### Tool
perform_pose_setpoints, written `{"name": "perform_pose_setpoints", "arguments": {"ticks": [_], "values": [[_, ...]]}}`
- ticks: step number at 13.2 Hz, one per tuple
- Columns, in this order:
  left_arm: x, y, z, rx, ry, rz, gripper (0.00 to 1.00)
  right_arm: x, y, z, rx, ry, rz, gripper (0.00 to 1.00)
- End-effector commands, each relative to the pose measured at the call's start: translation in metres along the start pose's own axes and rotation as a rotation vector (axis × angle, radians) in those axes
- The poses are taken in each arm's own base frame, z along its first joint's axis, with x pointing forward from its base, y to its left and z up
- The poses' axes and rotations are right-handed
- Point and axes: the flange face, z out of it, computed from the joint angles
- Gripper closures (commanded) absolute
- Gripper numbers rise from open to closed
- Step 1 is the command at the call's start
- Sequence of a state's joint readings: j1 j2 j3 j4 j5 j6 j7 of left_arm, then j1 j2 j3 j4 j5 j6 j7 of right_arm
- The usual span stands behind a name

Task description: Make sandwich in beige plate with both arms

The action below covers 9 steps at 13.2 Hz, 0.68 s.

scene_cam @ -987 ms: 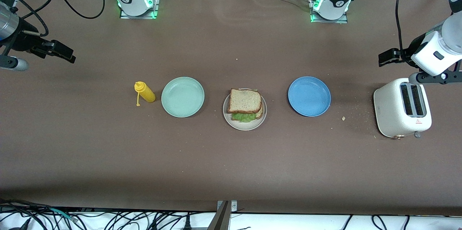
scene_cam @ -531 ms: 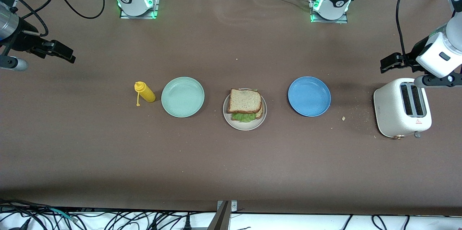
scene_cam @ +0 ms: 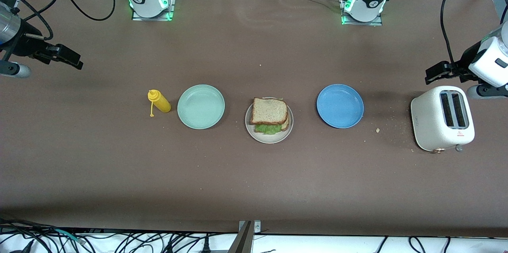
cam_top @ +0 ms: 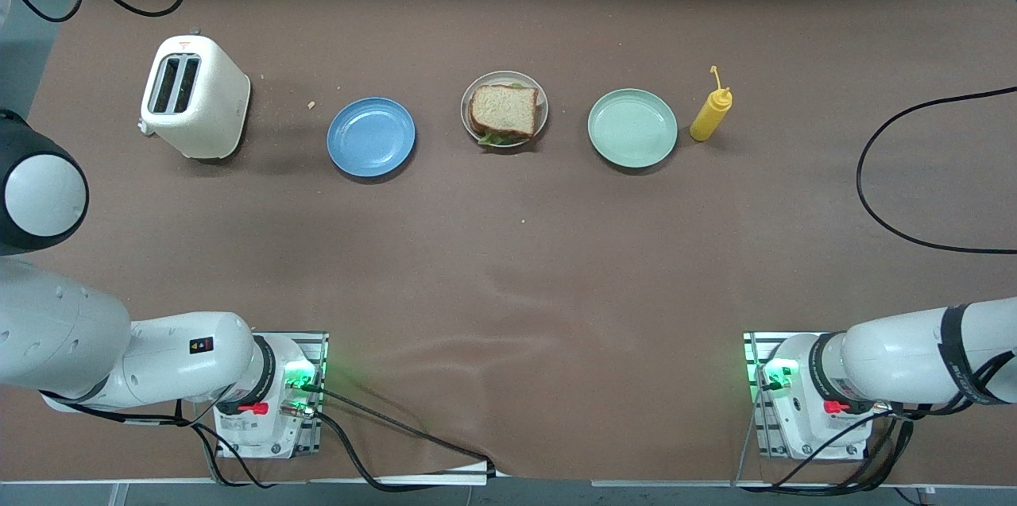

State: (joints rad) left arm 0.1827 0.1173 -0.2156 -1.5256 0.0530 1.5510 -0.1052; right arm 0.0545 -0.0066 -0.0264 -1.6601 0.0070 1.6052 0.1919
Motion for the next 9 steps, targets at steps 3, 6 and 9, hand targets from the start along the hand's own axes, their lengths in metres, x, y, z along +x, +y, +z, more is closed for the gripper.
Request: {"name": "perform_pose_setpoints", "arguments": {"ticks": [3,6,9], "values": [[-0.008,0.0,-0.003,-0.023,0.011,-0.007,0.0,-0.008,0.003,-0.006,0.011,-0.021,0.005,0.0],[-0.007,0.002,-0.002,-0.023,0.009,-0.004,0.0,-0.009,-0.002,-0.021,0.017,0.002,0.02,0.0],[-0.008,0.003,-0.001,-0.022,0.008,-0.002,0.0,-0.01,0.003,-0.044,0.024,0.041,0.036,0.0]]}}
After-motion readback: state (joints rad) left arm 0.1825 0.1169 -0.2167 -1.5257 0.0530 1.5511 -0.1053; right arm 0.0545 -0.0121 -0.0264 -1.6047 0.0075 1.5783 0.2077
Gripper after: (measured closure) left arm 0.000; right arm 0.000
